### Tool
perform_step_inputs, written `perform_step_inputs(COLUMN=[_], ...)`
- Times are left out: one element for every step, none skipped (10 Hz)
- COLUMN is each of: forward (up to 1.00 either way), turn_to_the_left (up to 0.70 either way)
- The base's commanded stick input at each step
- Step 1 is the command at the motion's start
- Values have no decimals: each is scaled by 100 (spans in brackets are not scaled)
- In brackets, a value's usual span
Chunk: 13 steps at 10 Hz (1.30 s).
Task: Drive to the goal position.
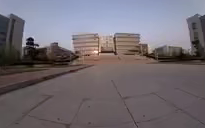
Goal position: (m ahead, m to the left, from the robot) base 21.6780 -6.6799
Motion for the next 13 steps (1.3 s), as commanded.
perform_step_inputs(forward=[70, 70, 70, 70, 70, 70, 70, 70, 70, 70, 70, 70, 70], turn_to_the_left=[0, 0, 0, 0, 0, 0, 0, 0, 0, 0, 0, 0, -3])
